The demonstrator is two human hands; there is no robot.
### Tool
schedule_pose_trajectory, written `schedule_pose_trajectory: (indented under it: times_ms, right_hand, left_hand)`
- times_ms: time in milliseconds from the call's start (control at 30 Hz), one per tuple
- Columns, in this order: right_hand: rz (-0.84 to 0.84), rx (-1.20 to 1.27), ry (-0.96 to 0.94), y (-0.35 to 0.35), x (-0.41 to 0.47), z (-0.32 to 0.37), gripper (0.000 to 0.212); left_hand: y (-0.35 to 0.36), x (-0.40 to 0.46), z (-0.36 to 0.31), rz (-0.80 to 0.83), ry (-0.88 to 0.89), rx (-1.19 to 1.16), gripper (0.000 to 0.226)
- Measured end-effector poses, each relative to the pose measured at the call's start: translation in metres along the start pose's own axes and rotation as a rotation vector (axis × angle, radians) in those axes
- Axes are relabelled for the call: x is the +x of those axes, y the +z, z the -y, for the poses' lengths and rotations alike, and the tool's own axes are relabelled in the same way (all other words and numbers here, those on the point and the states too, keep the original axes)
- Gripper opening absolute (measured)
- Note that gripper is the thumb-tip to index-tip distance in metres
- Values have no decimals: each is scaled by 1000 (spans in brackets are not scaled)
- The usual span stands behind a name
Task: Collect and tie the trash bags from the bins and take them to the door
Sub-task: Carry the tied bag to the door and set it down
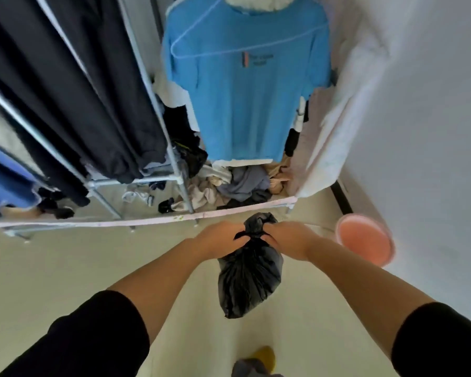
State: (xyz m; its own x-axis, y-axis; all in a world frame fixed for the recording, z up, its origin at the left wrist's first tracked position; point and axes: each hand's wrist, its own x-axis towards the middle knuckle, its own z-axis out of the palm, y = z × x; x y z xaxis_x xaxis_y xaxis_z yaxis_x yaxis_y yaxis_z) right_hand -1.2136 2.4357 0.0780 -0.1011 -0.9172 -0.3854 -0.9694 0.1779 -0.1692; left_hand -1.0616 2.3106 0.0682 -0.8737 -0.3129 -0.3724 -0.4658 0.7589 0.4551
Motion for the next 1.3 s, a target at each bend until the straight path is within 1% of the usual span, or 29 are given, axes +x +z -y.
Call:
schedule_pose_trajectory:
  times_ms: [133, 200, 333, 500, 667, 800, 900, 967, 1167, 1300]
  right_hand:
    - [39, -94, -182, 10, 44, 102, 32]
    - [44, -129, -256, 13, 58, 152, 31]
    - [56, -167, -442, 23, 88, 291, 29]
    - [37, -196, -676, 38, 122, 442, 25]
    - [148, -263, -822, 51, 164, 569, 28]
    - [220, -330, -960, 55, 198, 654, 23]
    - [245, -352, -1021, 57, 233, 706, 27]
    - [260, -373, -1070, 58, 263, 738, 30]
    - [294, -442, -1175, 37, 359, 825, 22]
    - [293, -478, -1183, 19, 418, 880, 22]
  left_hand:
    - [8, -95, 74, -72, -184, -101, 28]
    - [12, -141, 105, -93, -253, -117, 32]
    - [21, -262, 187, -159, -415, -154, 35]
    - [29, -391, 268, -212, -626, -188, 34]
    - [42, -484, 333, -277, -811, -281, 35]
    - [49, -538, 387, -342, -911, -336, 32]
    - [45, -566, 428, -387, -976, -400, 23]
    - [37, -579, 459, -406, -1000, -431, 22]
    - [-2, -601, 557, -488, -1080, -531, 26]
    - [-36, -616, 618, -521, -1100, -565, 24]
